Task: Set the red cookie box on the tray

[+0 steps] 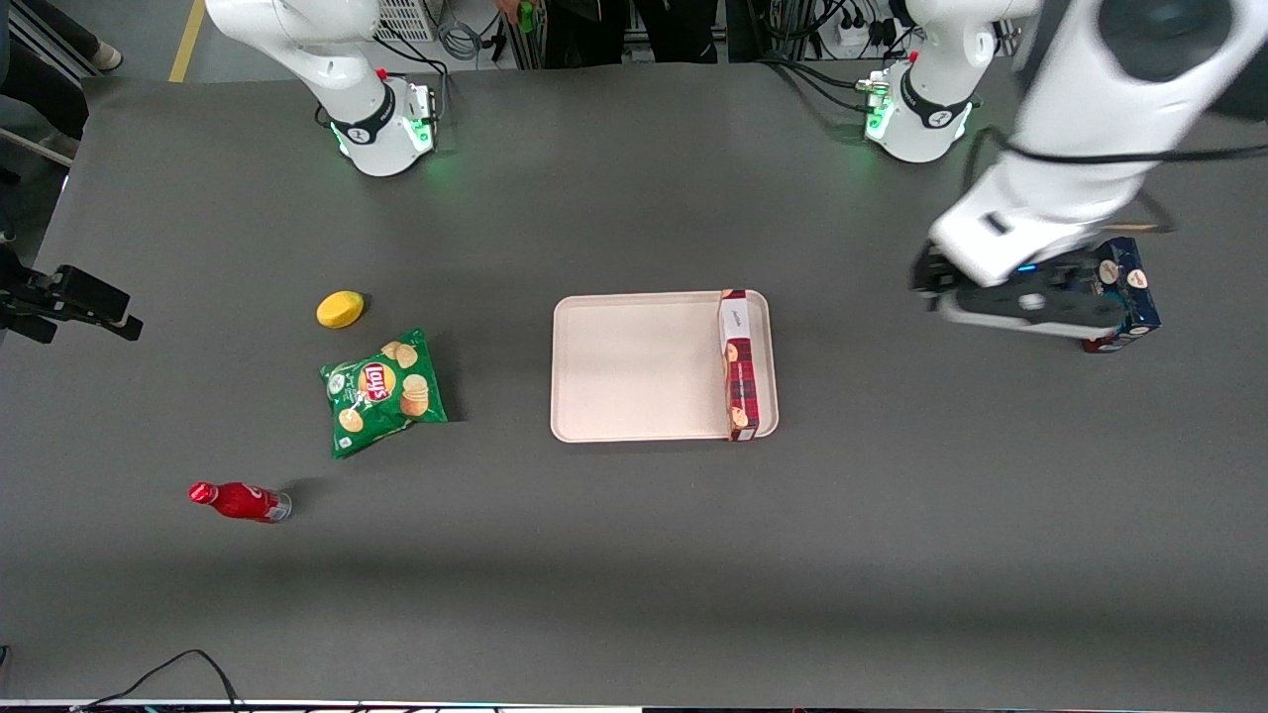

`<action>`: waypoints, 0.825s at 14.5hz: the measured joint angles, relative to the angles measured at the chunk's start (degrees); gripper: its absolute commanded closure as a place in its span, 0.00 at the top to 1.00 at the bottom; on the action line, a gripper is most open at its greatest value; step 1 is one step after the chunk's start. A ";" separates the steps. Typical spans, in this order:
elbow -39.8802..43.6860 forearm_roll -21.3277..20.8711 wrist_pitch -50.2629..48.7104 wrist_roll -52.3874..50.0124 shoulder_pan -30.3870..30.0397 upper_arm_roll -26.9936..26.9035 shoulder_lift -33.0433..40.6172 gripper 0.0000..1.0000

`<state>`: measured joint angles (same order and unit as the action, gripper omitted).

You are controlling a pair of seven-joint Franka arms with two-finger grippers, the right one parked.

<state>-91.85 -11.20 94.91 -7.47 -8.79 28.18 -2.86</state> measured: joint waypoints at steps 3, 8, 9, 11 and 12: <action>-1.21 5.29 -1.04 5.75 0.04 -8.94 2.76 1.00; -9.40 12.24 2.41 8.87 0.09 -17.42 6.64 1.00; -10.85 12.68 3.52 8.87 0.11 -17.62 7.29 1.00; -13.80 12.93 6.15 8.87 0.17 -17.68 8.68 1.00; -14.97 13.02 6.89 8.87 0.20 -17.82 9.34 1.00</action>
